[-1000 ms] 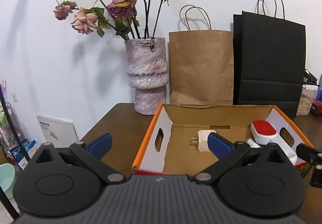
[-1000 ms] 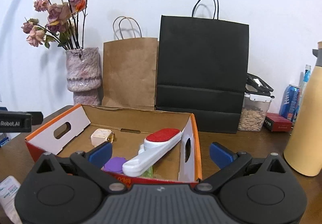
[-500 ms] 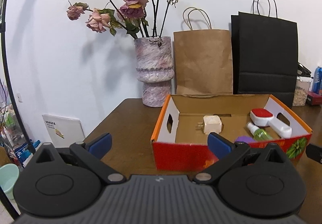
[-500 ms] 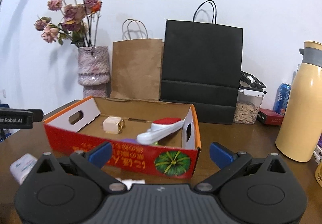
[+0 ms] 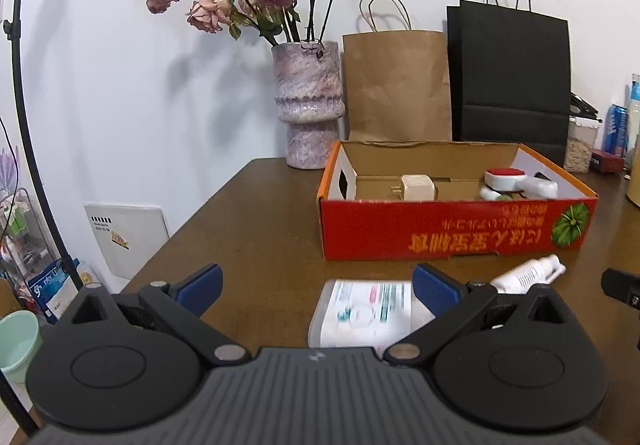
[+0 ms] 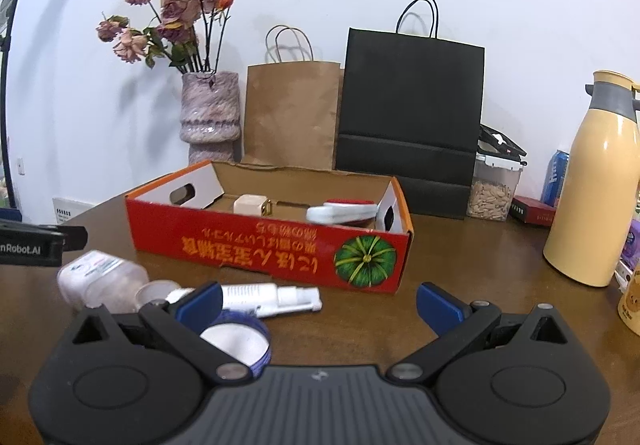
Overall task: Organize rigid objects
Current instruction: 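Withdraw both tools from the box back toward the remaining items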
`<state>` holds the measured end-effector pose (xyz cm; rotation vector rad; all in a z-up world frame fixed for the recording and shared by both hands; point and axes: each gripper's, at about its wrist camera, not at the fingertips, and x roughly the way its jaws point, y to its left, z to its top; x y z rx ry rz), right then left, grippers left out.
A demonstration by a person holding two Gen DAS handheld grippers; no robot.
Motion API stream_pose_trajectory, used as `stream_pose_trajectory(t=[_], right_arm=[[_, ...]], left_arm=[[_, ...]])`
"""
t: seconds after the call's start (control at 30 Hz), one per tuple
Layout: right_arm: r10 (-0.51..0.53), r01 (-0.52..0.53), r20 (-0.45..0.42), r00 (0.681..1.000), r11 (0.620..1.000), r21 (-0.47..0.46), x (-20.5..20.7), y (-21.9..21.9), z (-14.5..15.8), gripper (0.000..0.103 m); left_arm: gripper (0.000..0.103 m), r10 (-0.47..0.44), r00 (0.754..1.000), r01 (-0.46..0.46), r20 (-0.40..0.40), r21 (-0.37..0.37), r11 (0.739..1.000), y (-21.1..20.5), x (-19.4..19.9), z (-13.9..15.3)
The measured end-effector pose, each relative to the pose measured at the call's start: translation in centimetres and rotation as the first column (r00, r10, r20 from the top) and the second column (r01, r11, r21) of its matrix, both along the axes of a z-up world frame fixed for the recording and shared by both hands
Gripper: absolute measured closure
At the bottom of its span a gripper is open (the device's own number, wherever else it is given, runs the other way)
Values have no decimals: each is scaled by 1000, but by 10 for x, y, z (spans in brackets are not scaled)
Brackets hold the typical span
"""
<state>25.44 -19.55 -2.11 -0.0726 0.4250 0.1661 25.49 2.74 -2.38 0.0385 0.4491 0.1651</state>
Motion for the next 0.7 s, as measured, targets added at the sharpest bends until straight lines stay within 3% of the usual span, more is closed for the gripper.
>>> stream_pose_trajectory(t=[0.47,0.7], right_arm=[[33,-36,-57,998,998,-46,-21,17,-18,0],[82,-85,-62,995,995,-52,-25,30,-20,0]], left_arm=[[0,-6,1000,4,-22,-66,998,23,-29,-14],[0,-8,1000,7,-21,-46,999,21,-31,-12]])
